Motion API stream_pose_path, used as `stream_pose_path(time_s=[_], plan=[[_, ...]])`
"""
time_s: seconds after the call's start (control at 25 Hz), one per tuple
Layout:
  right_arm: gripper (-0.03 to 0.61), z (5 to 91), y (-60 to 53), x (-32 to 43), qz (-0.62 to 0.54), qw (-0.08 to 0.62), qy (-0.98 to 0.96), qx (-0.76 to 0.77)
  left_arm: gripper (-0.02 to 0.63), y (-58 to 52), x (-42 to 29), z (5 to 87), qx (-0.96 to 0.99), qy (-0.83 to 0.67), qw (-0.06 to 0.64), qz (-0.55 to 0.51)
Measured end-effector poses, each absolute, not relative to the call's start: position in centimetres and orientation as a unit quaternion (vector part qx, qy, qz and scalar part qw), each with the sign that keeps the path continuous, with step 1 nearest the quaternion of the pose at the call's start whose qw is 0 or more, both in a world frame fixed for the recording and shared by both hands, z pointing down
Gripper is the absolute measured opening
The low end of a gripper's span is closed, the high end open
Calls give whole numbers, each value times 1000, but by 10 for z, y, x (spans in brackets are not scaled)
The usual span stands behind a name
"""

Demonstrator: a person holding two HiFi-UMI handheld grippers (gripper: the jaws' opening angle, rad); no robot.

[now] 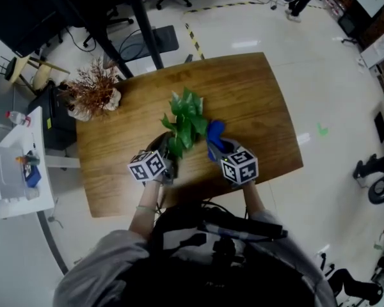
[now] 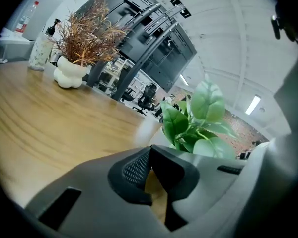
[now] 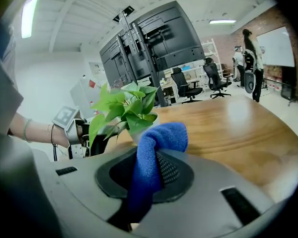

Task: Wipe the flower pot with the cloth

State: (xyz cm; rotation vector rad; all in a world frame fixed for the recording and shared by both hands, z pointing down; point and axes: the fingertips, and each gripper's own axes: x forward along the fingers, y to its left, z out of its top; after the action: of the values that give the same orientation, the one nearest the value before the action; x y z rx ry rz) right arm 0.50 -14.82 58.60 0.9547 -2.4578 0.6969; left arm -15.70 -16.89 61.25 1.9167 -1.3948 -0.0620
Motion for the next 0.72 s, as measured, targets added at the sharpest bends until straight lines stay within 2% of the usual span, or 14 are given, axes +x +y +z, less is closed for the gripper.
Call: stream_pose_path(time_s=[0.36, 0.72], plan=[[57, 565, -97, 8, 265, 150, -873, 381, 6, -110, -129, 595, 778, -513, 363, -3], [57, 546, -45, 3, 263, 113, -872, 396, 6, -52, -94, 557, 825, -478, 301, 25]])
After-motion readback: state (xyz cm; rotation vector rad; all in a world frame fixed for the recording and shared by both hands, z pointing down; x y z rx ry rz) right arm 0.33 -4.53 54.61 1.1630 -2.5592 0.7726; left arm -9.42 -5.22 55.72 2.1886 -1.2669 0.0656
